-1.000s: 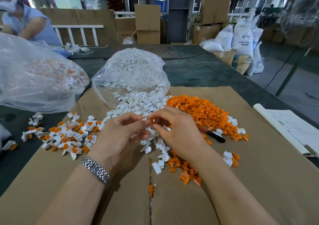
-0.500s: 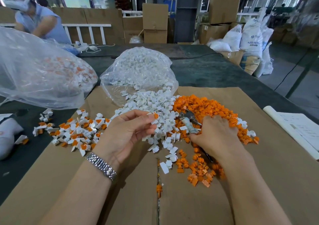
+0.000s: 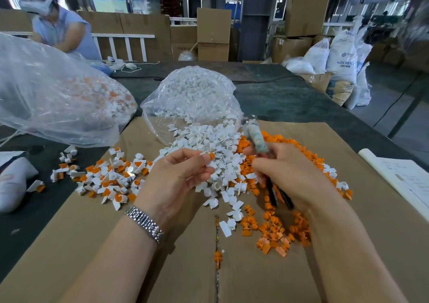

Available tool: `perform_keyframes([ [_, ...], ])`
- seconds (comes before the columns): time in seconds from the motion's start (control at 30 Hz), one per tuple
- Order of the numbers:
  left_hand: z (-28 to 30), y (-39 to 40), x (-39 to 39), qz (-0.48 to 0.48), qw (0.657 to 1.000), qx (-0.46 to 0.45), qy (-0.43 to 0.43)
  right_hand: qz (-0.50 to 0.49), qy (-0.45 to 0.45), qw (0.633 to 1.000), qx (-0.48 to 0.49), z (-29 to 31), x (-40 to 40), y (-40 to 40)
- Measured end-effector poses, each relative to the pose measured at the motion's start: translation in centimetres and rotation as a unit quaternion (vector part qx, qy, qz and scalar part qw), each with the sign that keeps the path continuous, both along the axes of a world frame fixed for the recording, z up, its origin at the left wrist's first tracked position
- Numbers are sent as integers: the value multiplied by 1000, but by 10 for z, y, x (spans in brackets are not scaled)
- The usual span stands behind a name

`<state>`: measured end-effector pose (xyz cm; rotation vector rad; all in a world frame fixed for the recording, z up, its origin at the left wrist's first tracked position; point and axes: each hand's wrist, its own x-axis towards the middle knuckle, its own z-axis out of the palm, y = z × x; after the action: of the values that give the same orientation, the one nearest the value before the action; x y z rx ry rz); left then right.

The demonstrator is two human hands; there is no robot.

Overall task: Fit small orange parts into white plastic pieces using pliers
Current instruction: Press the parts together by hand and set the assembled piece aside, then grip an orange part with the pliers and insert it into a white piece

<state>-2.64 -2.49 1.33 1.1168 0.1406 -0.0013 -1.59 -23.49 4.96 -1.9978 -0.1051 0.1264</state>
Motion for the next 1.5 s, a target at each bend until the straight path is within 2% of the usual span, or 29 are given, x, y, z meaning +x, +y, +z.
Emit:
perform_keyframes([
  [0.1, 0, -4, -3, 5, 1000, 7, -10, 50, -22, 998, 28, 0, -5, 19],
  [0.23, 2, -12, -9, 11, 997, 69, -32, 24, -104, 994, -9, -5, -6, 36],
  [0.4, 6, -16, -14, 22, 989, 137, -45, -5, -165, 983, -80, -9, -4, 39],
  [0.53, 7, -16, -14, 30, 981, 181, -57, -10, -184, 977, -112, -13, -3, 40],
  [0.73, 6, -16, -12, 29, 979, 193, -55, -22, -209, 966, -148, -16, -5, 41],
  [0.8, 6, -15, -13, 30, 981, 184, -54, -20, -197, 971, -130, -15, -5, 41],
  [0.87, 6, -14, -14, 25, 991, 129, -37, -14, -157, 985, -69, -13, -5, 40],
  [0.97, 7, -9, -13, 7, 1000, -1, 9, 8, -40, 998, 57, -2, -9, 33],
  [1.07, 10, 0, -8, -1, 1000, -14, -2, 80, 96, 984, 124, 12, -11, 21],
  [1.2, 14, 9, -7, -5, 999, -49, -6, 159, 171, 969, 74, 13, -17, 19],
  [1.5, 13, 9, -6, 22, 999, 23, -14, 193, 101, 974, -62, 2, -25, 31],
])
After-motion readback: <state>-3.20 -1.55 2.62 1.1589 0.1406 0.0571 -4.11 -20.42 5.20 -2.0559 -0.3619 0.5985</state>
